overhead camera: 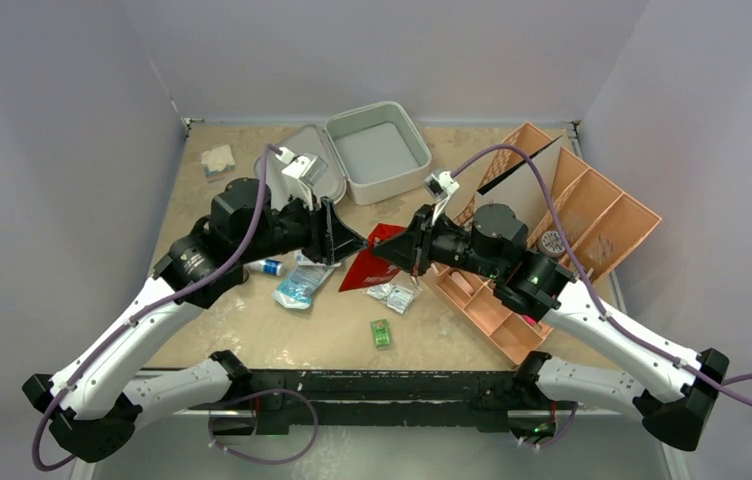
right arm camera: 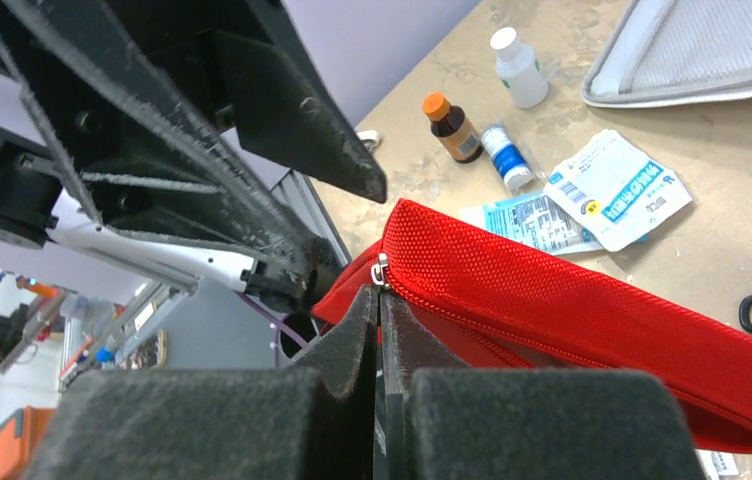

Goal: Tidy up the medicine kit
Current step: Zip the medicine pouch.

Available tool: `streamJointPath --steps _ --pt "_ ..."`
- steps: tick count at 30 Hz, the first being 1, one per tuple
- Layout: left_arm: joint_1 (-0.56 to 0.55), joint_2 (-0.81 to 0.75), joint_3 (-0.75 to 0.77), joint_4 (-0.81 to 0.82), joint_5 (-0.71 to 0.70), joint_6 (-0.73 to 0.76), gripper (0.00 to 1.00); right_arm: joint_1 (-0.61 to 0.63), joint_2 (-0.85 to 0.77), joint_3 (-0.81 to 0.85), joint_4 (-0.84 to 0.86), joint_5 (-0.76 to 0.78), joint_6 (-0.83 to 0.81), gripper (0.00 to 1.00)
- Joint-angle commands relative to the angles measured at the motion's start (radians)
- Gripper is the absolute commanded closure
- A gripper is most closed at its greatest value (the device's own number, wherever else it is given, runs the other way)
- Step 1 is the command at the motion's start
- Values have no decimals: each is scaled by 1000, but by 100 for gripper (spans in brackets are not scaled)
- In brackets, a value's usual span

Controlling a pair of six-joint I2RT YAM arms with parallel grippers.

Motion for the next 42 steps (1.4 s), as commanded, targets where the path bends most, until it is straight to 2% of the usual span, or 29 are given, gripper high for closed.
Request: streamJointPath --steps 1,5,8,20,23,25,28,29,34,42 --pt "-4 19 36 18 -45 -178 57 -1 5 4 20 -88 -80 100" --pt "-4 24 -22 141 -43 -209 55 -1 35 22 33 -118 -74 100" --pt "-4 43 -25 158 -21 -196 53 -1 58 34 37 -135 -73 100" --pt "-4 86 -35 83 -75 -153 54 -1 78 13 67 -153 -80 100" --pt "-4 97 -35 94 -53 -151 60 -1 87 14 68 -148 -76 100" --pt "-4 102 -25 98 -16 -155 73 -1 92 20 56 -127 -70 100" --pt "-4 92 -23 111 56 -141 98 -1 101 18 52 -105 -42 100" --pt "-4 83 -29 121 74 -131 100 -1 107 16 51 -100 -30 100" --pt "-5 17 -67 159 110 -58 100 -6 131 -1 36 -75 61 100" --pt "5 -31 -35 91 90 57 100 -56 118 -91 135 -118 207 100"
